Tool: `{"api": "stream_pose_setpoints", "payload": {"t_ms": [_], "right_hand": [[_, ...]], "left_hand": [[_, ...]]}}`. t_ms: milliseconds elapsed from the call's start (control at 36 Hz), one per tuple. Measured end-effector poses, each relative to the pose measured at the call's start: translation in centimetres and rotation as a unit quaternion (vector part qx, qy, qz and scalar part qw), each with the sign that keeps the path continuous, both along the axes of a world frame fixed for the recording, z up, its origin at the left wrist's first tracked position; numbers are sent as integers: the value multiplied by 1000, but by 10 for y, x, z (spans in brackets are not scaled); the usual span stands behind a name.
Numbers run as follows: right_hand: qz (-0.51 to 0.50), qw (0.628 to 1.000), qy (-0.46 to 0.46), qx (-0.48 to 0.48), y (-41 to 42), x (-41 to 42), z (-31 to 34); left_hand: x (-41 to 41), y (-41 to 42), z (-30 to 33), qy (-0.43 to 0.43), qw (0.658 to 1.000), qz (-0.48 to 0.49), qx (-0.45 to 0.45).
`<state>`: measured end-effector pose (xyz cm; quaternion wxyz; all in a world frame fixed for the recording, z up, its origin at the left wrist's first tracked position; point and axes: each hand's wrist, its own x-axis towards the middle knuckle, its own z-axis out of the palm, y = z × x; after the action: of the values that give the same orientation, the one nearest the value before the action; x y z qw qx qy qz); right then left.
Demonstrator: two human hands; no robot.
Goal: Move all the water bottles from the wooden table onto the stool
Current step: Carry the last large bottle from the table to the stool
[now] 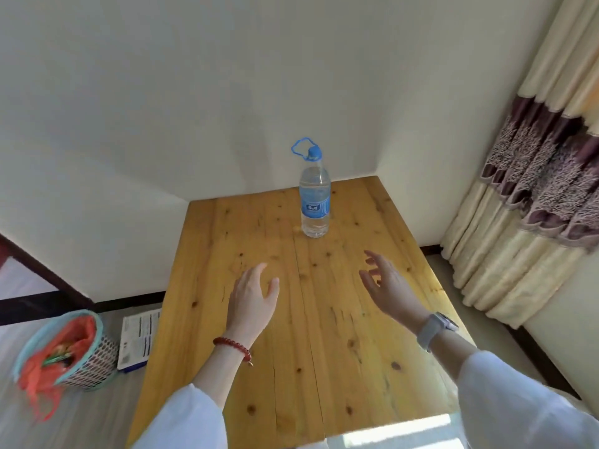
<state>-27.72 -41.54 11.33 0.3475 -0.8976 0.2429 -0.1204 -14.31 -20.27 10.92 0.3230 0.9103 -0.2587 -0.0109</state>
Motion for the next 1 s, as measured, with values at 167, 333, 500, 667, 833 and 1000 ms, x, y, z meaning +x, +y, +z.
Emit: {"api": "stream_pose_setpoints", "payload": {"t_ms": [167, 333, 500, 667, 833, 1000], "right_hand": [[-45, 997, -12, 68, -67, 121, -24], [-42, 990, -8, 136, -116, 218, -57], [15, 977, -8, 211, -148, 276, -92], [51, 962, -57, 263, -151, 289, -106], [-5, 949, -98, 299, -137, 283, -96], [-96, 932, -101, 334, -96, 235, -98]], "left_hand": [[118, -84, -30, 39, 997, -60, -19], [216, -161, -61, 140, 982, -112, -63], [266, -219, -94, 192, 957, -194, -97], [269, -243, -110, 260, 911, -243, -210], [258, -255, -105, 245, 922, -193, -231], [216, -220, -109, 339, 894, -208, -205]]}}
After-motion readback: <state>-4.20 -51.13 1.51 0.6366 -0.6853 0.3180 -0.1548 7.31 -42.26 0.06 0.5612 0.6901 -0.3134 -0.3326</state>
